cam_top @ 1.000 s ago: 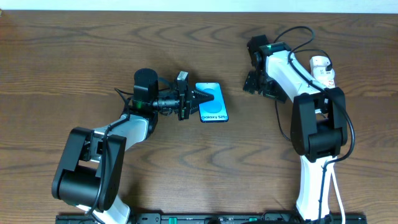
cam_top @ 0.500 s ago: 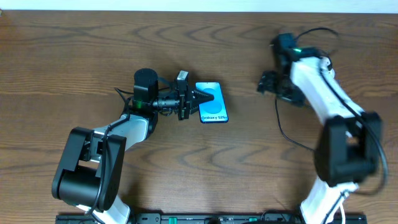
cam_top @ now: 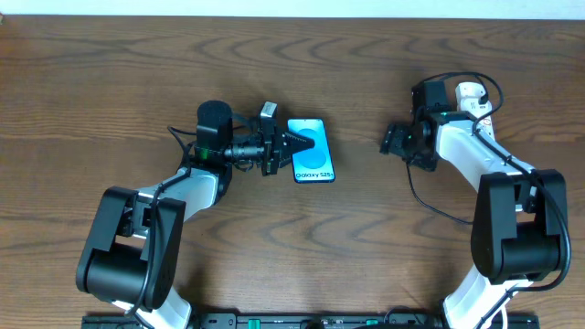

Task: Plug charger to phone and switch on socket
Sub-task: 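Close the right gripper on the cable just behind the USB-C plug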

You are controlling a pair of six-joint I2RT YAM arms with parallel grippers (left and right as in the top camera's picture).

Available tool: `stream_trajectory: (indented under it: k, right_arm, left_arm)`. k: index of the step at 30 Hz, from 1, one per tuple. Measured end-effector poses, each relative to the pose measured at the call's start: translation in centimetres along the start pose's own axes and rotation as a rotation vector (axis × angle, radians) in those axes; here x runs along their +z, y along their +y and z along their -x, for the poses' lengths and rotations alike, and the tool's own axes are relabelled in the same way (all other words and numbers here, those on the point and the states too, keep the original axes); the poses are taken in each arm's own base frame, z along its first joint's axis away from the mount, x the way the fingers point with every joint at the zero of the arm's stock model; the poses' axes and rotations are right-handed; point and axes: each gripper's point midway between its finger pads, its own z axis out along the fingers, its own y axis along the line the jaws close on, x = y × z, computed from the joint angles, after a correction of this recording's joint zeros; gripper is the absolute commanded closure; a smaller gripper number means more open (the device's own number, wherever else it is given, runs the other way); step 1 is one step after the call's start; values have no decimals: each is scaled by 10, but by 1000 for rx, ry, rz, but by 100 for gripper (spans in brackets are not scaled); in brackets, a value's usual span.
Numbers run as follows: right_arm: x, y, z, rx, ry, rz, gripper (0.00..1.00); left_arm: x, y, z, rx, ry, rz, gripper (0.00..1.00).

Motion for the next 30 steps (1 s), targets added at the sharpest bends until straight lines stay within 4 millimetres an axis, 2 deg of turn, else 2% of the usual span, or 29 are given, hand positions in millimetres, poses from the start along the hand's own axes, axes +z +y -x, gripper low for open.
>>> stream_trajectory:
  k: [5, 10, 14, 16, 19, 21, 22, 23, 24, 25, 27, 30]
  right_arm:
    - [2, 4, 9, -7, -45, 19, 46]
    - [4, 16, 14, -16, -70, 85, 56]
    - [4, 30, 15, -38, -93, 123, 75]
    - [4, 40, 14, -64, -100, 139, 79]
    - [4, 58, 0, -125, -84, 153, 78]
    - [6, 68, -16, -185, -52, 150, 80]
    - [6, 73, -26, -216, -31, 145, 84]
    - [7, 76, -46, -269, 19, 124, 85]
    - [6, 76, -54, -289, 43, 105, 85]
    - [5, 74, -64, -313, 71, 80, 83]
    - [3, 69, -76, -337, 109, 43, 71]
    - [0, 65, -82, -350, 127, 20, 63]
  left_arm:
    - [0, 0, 0, 11, 0, 0, 93]
    - [0, 0, 0, 21, 0, 0, 92]
    - [0, 0, 0, 21, 0, 0, 93]
    - [0, 0, 0, 21, 0, 0, 93]
    - [0, 0, 0, 21, 0, 0, 93]
    - [0, 0, 0, 22, 0, 0, 92]
    - [0, 0, 0, 21, 0, 0, 92]
    - [0, 0, 0, 21, 0, 0, 92]
    - [0, 0, 0, 21, 1, 0, 93]
    - [0, 0, 0, 22, 0, 0, 93]
    - [0, 0, 0, 21, 0, 0, 93]
    - [0, 0, 0, 22, 0, 0, 92]
